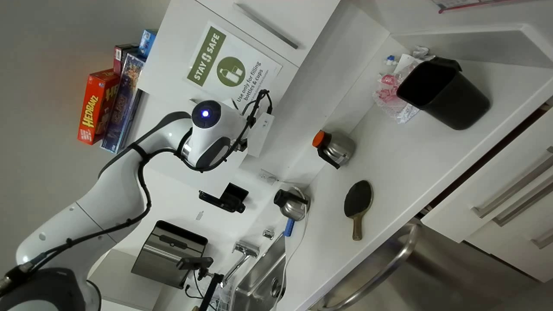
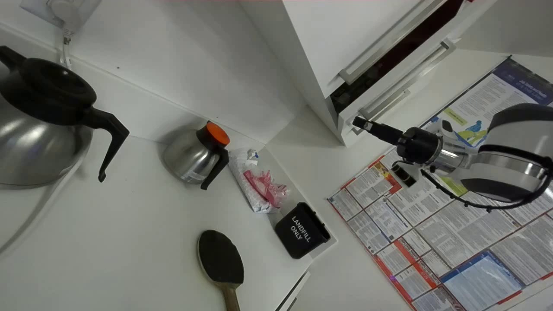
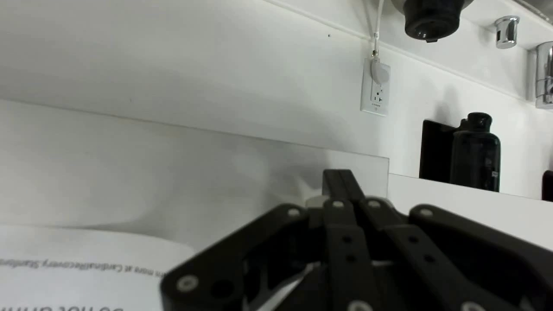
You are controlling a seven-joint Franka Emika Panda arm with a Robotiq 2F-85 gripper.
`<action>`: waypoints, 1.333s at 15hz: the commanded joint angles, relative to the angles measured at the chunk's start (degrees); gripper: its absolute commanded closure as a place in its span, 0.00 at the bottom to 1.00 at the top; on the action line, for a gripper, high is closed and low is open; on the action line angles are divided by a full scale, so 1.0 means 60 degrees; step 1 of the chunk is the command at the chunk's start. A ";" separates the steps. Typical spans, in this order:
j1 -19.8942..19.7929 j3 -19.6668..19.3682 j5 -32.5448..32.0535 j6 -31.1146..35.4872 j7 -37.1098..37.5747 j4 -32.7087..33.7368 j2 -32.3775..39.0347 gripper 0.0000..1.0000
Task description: Remove the white object from the bottom shelf of the overhead cabinet, put it in the open drawer, close the drawer, and then close the cabinet door
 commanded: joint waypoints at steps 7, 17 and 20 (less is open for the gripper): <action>0.0113 0.0266 0.0580 -0.0093 -0.0820 0.1490 0.0839 1.00; 0.0057 0.0208 -0.0811 -0.0377 0.1870 -0.0660 -0.1472 1.00; -0.0060 0.0136 -0.2167 -0.1064 0.3712 -0.1496 -0.2475 1.00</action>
